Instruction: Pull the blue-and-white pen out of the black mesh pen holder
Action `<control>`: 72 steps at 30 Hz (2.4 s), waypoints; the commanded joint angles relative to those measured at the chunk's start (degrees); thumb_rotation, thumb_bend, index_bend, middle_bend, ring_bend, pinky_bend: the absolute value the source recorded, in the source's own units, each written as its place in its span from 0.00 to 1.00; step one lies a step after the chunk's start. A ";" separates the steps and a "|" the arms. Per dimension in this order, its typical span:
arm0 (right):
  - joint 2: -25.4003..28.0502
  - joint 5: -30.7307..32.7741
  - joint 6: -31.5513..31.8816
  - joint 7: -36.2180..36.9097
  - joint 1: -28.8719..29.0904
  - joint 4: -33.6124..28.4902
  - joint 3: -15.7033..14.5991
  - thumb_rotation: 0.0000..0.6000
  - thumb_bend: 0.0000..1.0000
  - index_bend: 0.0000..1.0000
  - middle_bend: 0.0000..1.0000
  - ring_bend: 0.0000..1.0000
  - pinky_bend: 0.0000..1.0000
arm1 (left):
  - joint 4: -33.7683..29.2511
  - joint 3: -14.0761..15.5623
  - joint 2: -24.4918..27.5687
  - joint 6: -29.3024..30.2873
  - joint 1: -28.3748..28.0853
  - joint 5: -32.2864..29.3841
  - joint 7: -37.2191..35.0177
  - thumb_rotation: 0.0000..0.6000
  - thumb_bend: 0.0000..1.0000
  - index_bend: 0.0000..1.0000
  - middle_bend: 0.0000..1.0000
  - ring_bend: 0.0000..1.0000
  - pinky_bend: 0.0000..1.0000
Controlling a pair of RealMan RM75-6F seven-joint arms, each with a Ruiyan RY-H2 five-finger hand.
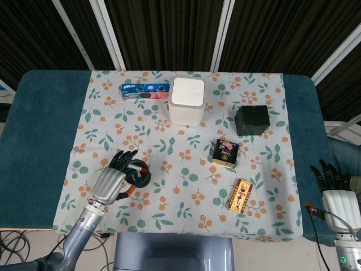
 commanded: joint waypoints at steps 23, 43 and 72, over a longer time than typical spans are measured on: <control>0.22 0.35 -0.39 -0.14 0.01 -0.42 -0.01 1.00 0.19 0.13 0.00 0.07 0.20 | -0.35 0.42 -0.42 0.10 -0.87 -0.74 1.54 1.00 0.38 0.56 0.02 0.00 0.00; 0.14 0.44 -0.38 -0.40 -0.08 -0.54 -0.06 1.00 0.19 0.13 0.00 0.07 0.20 | -17.42 -0.28 14.43 12.99 2.05 12.72 -5.65 1.00 0.41 0.58 0.05 0.00 0.00; -0.18 0.64 0.16 -0.94 -0.41 -0.77 0.10 1.00 0.19 0.13 0.00 0.07 0.20 | -0.65 -6.44 22.40 -6.92 -2.60 -13.05 -34.67 1.00 0.41 0.56 0.06 0.00 0.00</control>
